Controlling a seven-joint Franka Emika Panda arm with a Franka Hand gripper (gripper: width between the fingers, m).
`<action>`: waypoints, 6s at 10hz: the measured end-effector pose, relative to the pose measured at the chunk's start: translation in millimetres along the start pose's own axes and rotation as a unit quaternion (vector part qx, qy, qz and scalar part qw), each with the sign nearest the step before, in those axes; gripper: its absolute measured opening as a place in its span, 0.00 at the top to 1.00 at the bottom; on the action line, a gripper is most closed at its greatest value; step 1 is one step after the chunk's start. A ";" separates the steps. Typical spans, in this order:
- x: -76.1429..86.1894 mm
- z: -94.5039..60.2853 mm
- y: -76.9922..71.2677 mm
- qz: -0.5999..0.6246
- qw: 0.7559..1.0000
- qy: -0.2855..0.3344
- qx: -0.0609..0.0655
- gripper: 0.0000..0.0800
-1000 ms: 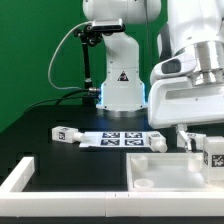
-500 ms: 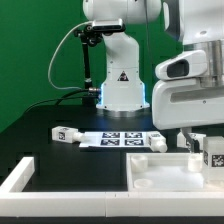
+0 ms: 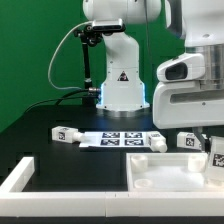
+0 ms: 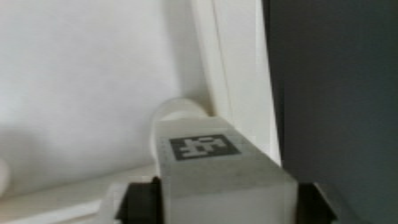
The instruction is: Assemble one leg
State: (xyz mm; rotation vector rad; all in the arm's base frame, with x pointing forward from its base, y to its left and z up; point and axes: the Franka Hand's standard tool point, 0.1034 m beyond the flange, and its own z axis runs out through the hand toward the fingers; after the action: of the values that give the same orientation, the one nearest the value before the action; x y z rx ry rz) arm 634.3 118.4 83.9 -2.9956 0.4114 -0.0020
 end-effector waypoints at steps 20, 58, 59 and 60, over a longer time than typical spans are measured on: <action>1.3 4.9 5.1 -0.097 0.994 0.053 -0.008 0.19; 2.6 3.1 0.7 0.509 0.861 -0.006 0.017 0.64; 2.5 3.3 0.7 0.508 0.861 -0.006 0.017 0.64; 2.3 3.7 1.5 0.492 0.871 -0.005 0.016 0.55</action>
Offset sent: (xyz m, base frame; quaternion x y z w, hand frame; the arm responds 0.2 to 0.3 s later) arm -0.0010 -0.0151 -0.0048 0.0162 0.0102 0.3142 0.9492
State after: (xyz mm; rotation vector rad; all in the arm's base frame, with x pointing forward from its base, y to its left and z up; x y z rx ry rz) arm 636.2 116.8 80.1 -2.3901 1.8199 0.0948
